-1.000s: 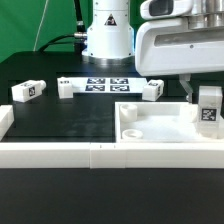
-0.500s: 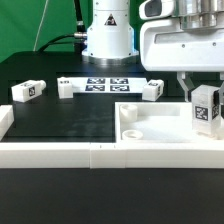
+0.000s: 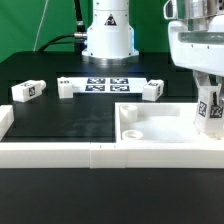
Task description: Assemble one leg
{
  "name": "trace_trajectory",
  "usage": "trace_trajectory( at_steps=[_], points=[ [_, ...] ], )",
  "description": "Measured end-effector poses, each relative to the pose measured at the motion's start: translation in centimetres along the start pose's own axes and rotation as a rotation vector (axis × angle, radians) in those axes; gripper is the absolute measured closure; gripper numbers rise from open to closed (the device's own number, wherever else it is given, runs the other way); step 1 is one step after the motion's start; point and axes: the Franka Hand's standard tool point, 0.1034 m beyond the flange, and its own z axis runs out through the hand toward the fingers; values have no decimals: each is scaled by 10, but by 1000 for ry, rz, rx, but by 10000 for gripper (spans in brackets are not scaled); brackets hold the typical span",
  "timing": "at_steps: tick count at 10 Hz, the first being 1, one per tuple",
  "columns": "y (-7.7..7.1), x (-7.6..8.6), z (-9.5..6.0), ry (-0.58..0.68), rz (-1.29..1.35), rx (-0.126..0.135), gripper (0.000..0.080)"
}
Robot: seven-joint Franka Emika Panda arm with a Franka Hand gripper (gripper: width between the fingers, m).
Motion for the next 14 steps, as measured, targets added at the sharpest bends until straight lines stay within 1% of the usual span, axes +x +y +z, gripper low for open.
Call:
trace_trajectory(
  at_steps=[2, 3, 4, 5, 6, 7, 8, 11, 12, 14],
  points=[
    [0, -3, 1, -17, 89, 3, 499],
    [0, -3, 1, -17, 52, 3, 420],
    [0, -3, 1, -17, 9, 3, 420],
    [0, -2, 0, -18, -42, 2, 229],
    [0, -1, 0, -21, -125, -5, 174],
    [-1, 1, -1, -22, -253, -8, 174],
    [0, 0, -1, -25, -376, -18, 154],
    [0, 4, 2, -32, -717, -26, 150],
    [0, 4, 3, -35, -838, -39, 150],
    [-3, 3, 5, -41, -1051, -51, 150]
  ],
)
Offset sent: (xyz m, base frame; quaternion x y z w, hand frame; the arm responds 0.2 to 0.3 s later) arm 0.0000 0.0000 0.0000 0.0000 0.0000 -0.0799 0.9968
